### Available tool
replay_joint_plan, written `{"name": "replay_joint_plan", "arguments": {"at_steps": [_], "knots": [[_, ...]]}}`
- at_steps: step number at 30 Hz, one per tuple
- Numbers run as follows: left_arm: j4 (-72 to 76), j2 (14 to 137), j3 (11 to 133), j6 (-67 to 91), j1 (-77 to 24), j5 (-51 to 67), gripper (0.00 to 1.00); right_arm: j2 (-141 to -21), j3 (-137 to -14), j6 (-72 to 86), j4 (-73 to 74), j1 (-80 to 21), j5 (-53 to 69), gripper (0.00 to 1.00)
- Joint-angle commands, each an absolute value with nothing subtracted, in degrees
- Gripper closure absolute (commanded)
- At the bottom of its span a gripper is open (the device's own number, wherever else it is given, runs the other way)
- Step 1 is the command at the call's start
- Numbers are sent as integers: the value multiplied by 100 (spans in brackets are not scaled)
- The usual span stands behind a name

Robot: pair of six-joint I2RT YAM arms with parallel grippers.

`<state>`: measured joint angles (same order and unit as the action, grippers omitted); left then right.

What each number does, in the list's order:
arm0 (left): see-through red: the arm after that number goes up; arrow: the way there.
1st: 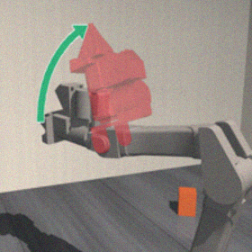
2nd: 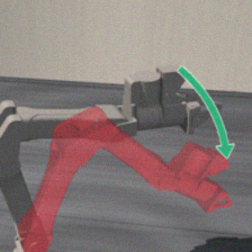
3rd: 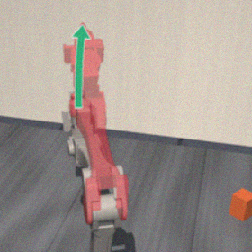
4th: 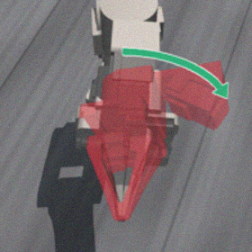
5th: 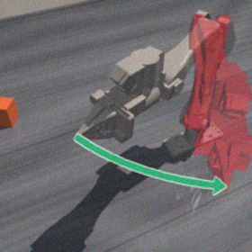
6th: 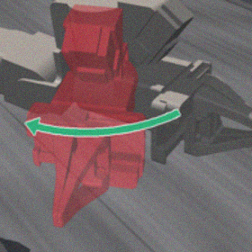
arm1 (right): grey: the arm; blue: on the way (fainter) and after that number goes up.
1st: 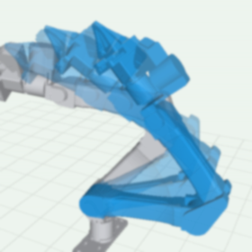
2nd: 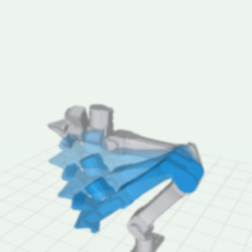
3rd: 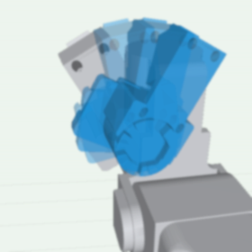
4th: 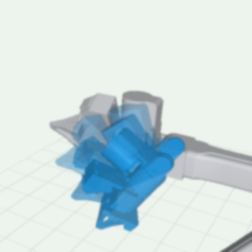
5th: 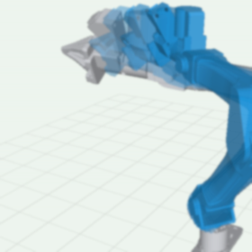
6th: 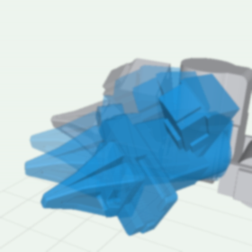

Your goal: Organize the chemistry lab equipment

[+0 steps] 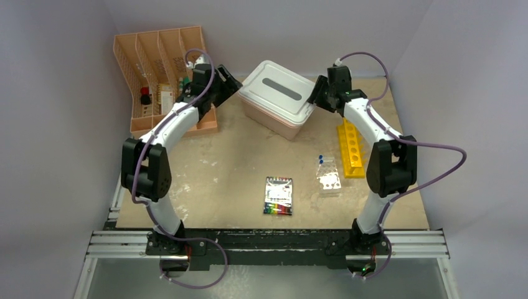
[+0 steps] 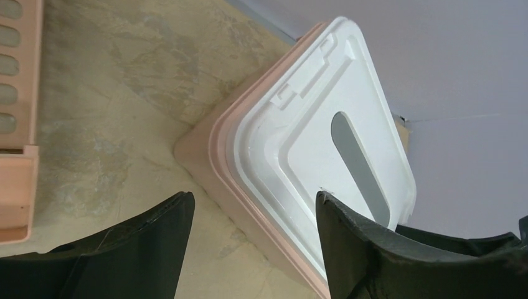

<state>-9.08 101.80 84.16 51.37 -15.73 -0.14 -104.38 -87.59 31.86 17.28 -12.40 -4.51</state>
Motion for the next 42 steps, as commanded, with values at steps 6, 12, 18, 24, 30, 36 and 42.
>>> {"name": "replay_joint_plan", "arguments": {"at_steps": [6, 12, 18, 24, 30, 36, 42], "knots": [[-742, 10824, 8771, 5202, -1485, 801, 28, -10447, -8609, 3147, 1448, -1237, 124, 31], [-812, 10962, 8852, 5161, -1485, 633, 28, -10477, -8615, 3076, 1484, -1237, 284, 30], [-1059, 10883, 8655, 4982, -1485, 195, 32, -10459, -8654, 2909, 1553, -1233, 386, 30], [-1204, 10812, 8491, 4894, -1477, 27, 40, -10449, -8683, 2833, 1709, -1232, 344, 30], [-1420, 10734, 8483, 4818, -1477, -243, 46, -10401, -8681, 2787, 1897, -1233, 335, 29], [-1385, 10711, 8449, 4899, -1477, -176, 48, -10340, -8631, 2734, 1907, -1236, 403, 28], [-1325, 10716, 8517, 4935, -1468, -120, 51, -10362, -8607, 2681, 1931, -1231, 390, 28]]}}
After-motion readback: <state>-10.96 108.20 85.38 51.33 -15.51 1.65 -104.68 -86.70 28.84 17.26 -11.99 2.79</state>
